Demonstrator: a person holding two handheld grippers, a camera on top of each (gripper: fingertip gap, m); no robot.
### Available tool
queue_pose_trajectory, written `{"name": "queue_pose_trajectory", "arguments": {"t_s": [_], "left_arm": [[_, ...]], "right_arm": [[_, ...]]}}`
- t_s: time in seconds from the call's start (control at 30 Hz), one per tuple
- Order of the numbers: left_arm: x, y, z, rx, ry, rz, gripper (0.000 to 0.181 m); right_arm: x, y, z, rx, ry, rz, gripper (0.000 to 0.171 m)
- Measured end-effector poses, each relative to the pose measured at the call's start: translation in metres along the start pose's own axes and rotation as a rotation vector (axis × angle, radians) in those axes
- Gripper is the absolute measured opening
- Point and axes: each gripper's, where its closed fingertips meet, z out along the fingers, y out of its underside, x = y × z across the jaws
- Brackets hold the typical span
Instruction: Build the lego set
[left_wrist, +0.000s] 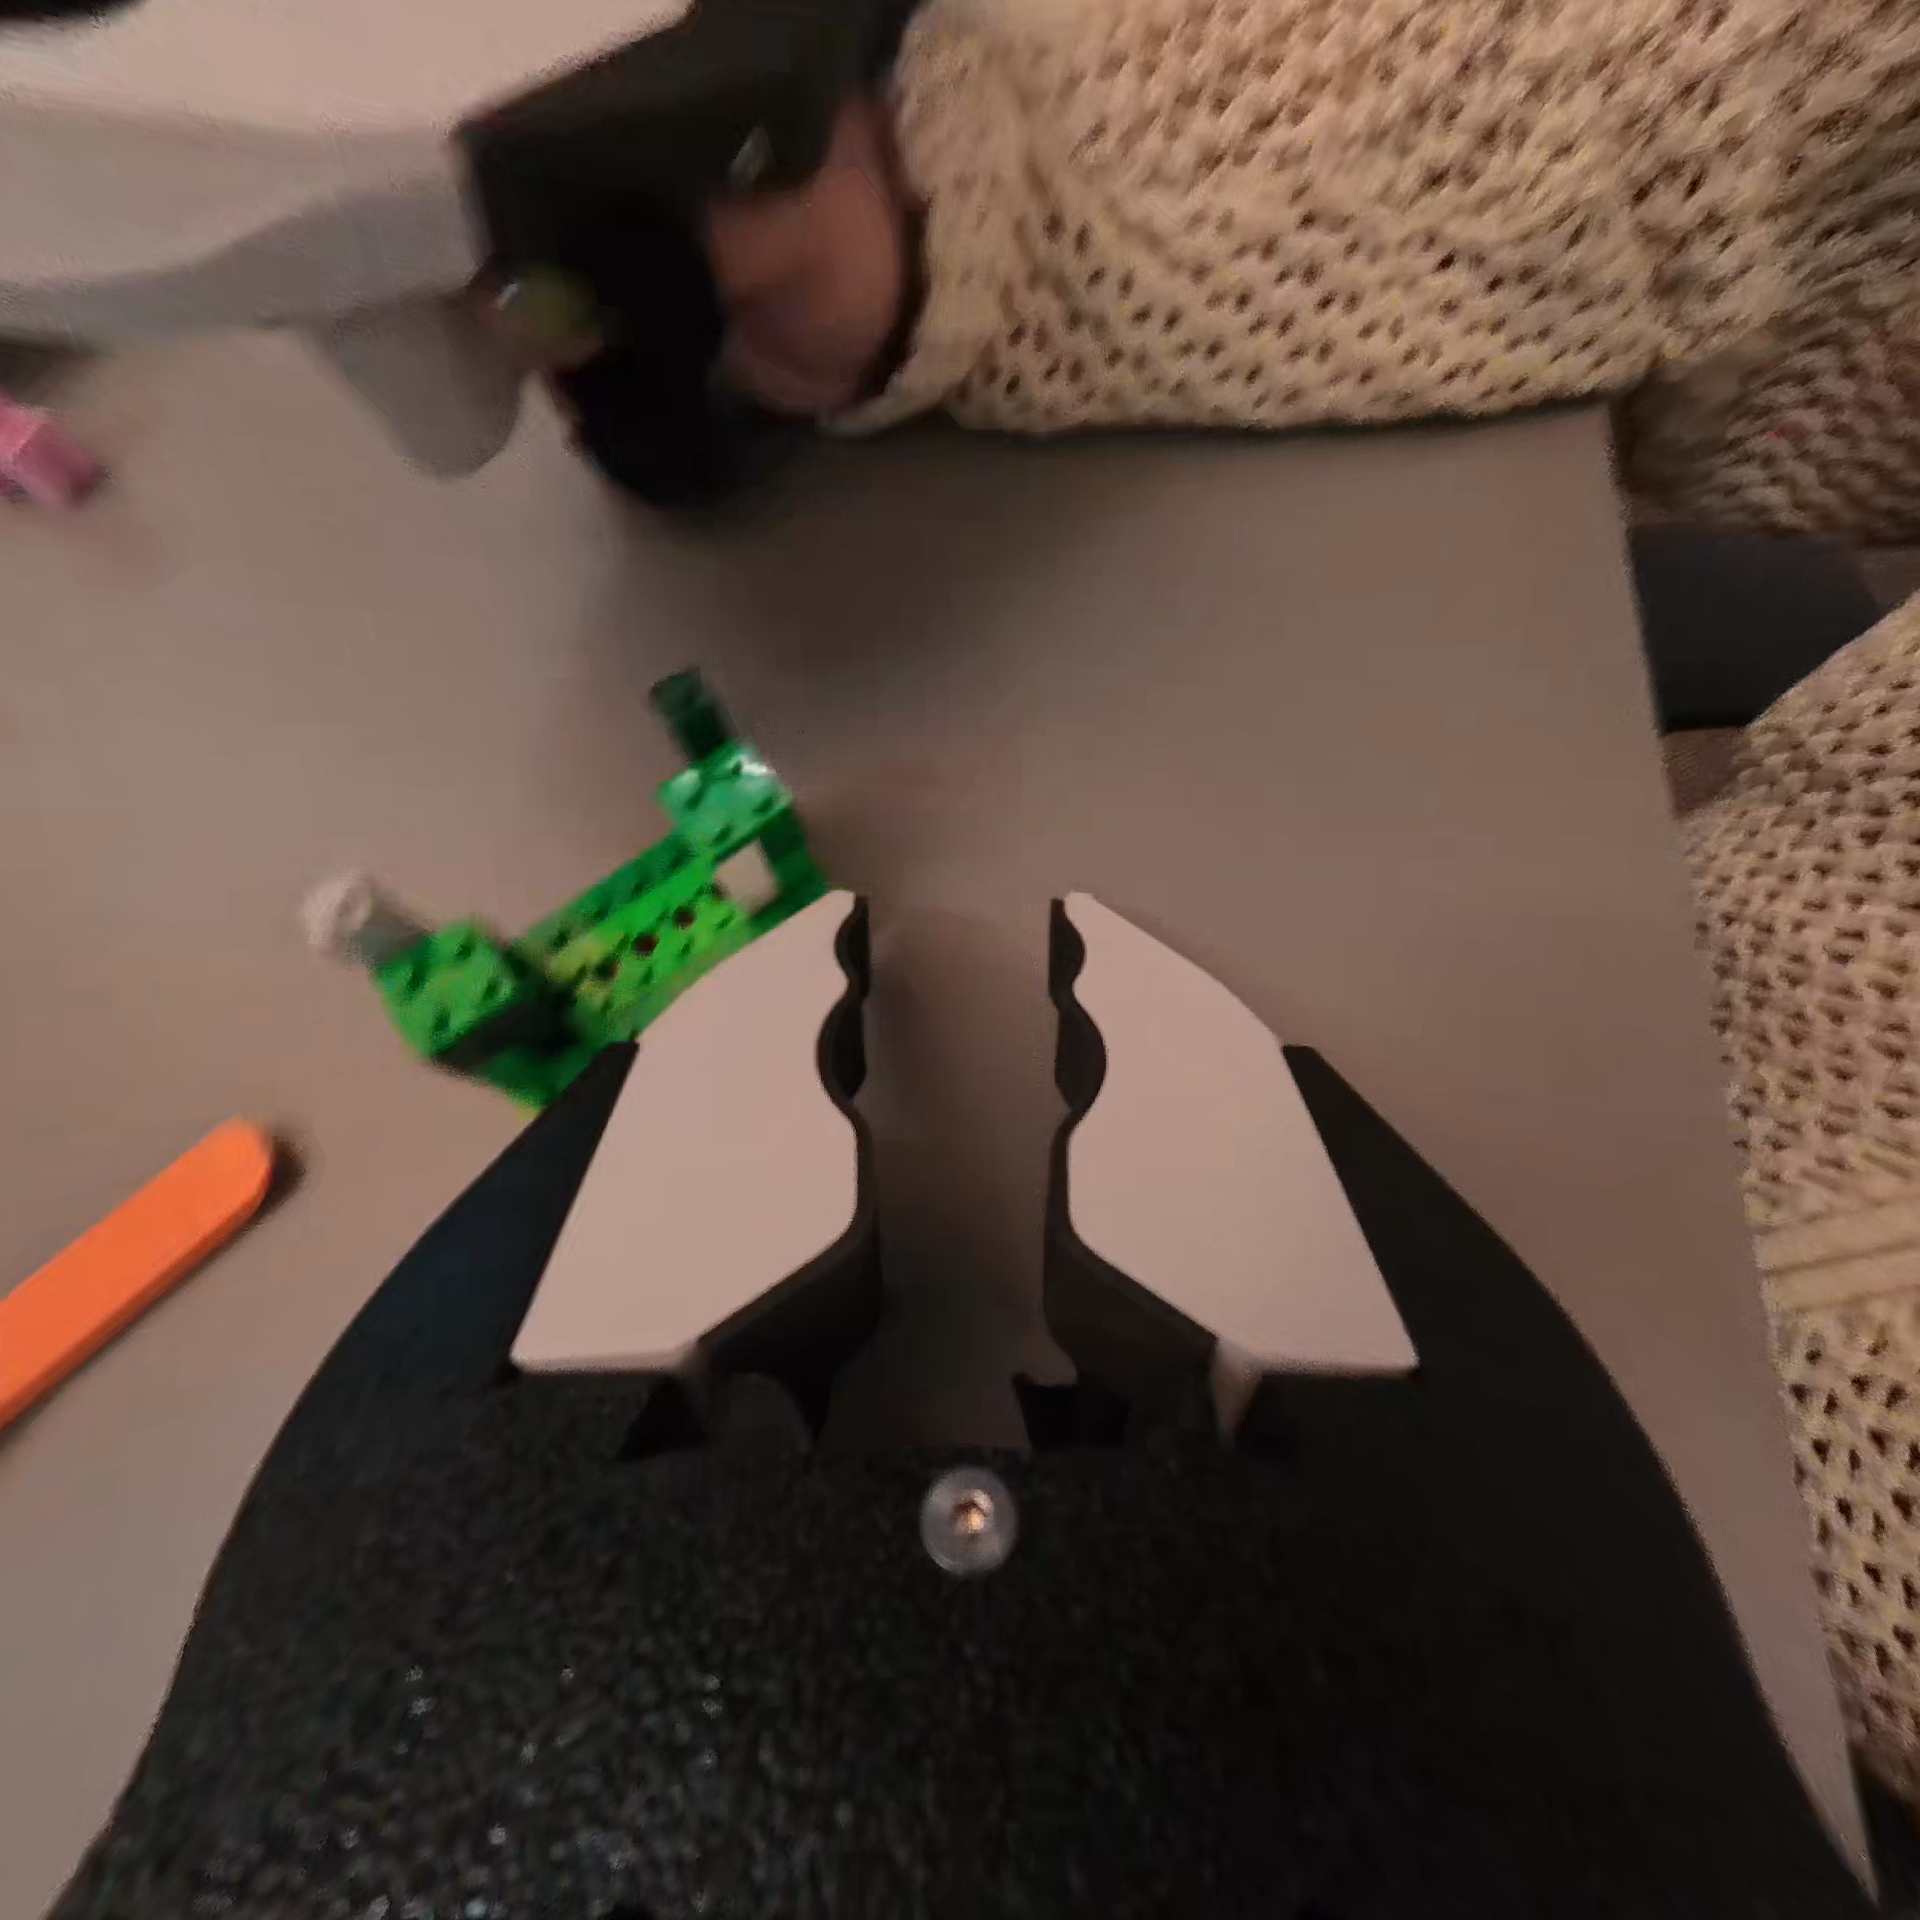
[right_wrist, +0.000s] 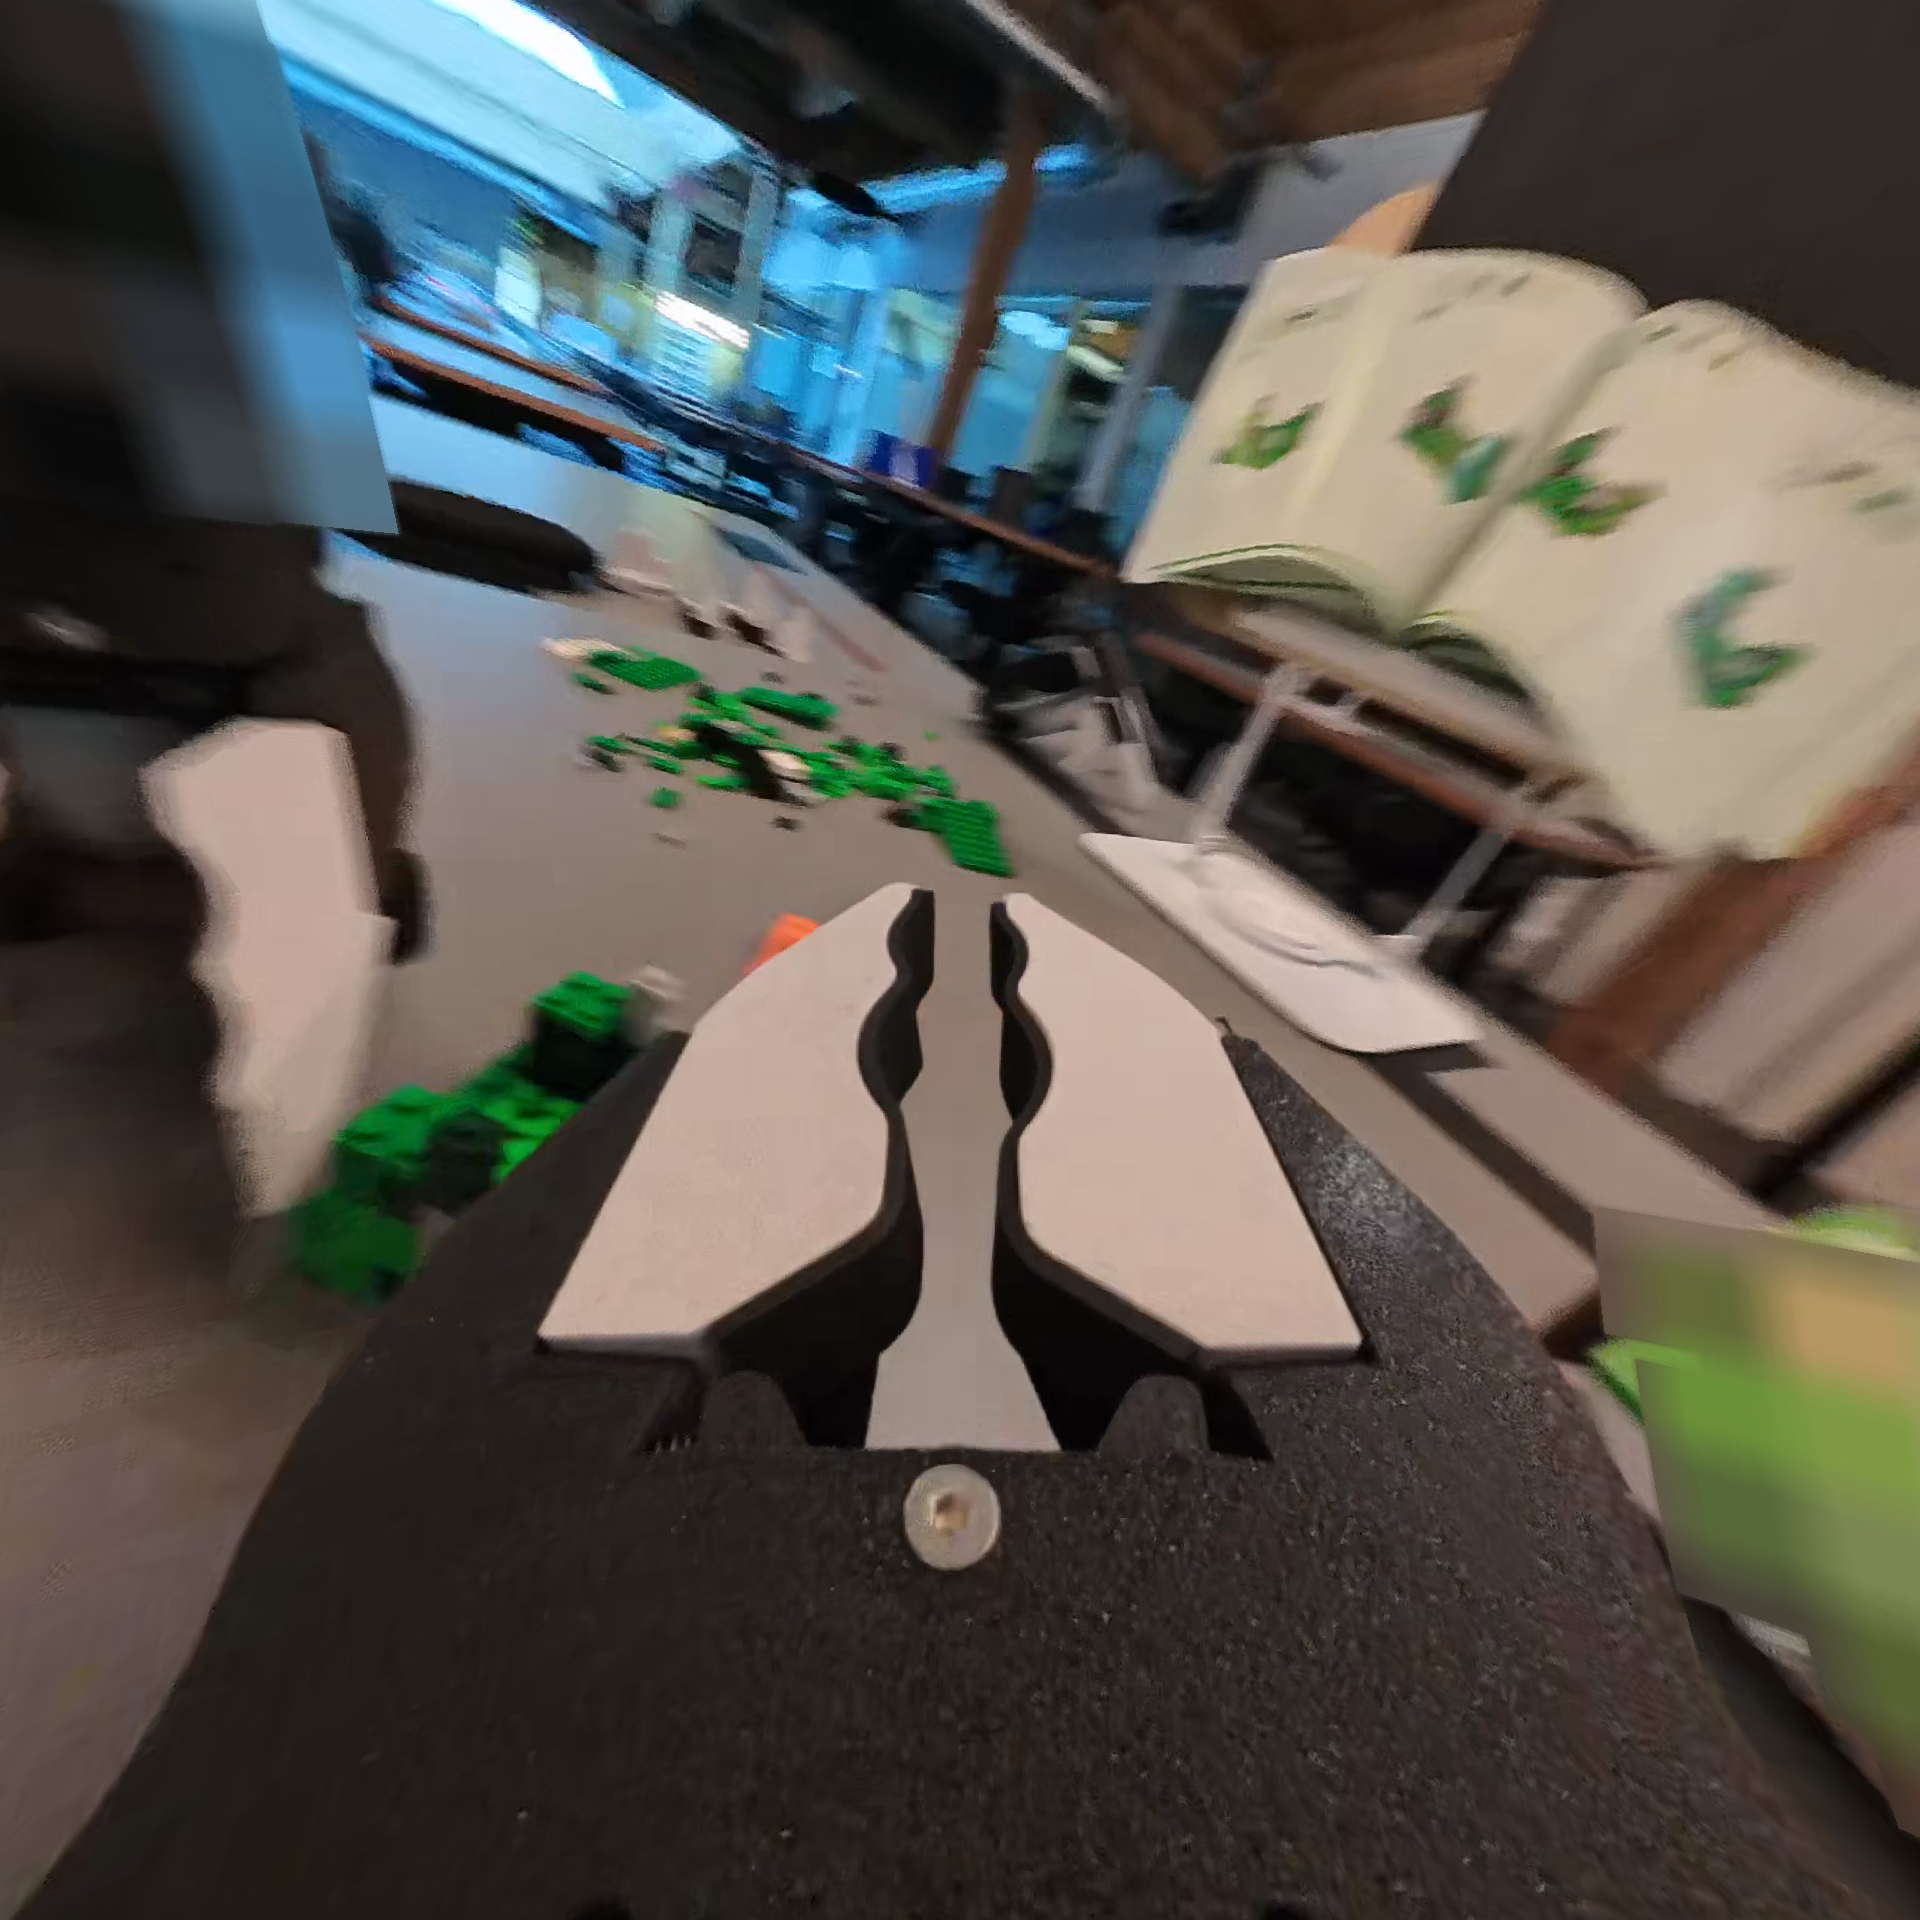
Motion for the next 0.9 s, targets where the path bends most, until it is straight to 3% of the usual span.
{"name": "queue_pose_trajectory", "arguments": {"t_s": [0.03,0.13,0.27,0.4,0.67,0.9], "left_arm": [[0.006,-0.011,0.004,0.042,0.019,0.027,0.033],[0.007,-0.040,-0.005,0.190,-0.061,0.152,0.026],[-0.051,-0.063,-0.082,0.466,-0.598,0.238,0.013],[-0.093,-0.038,-0.147,0.541,-0.988,0.159,0.010],[-0.114,-0.008,-0.166,0.492,-1.159,-0.003,0.018],[-0.128,0.007,-0.163,0.398,-1.200,-0.047,0.024]], "right_arm": [[0.006,0.002,-0.003,-0.017,0.066,-0.078,0.008],[0.015,0.001,-0.012,-0.040,0.188,-0.215,0.003],[0.023,-0.001,-0.026,-0.045,0.275,-0.194,0.000],[0.027,-0.002,-0.034,-0.056,0.341,-0.167,0.000],[0.021,-0.006,-0.046,-0.053,0.379,-0.109,0.000],[0.022,-0.002,-0.044,-0.067,0.367,-0.104,0.000]]}}
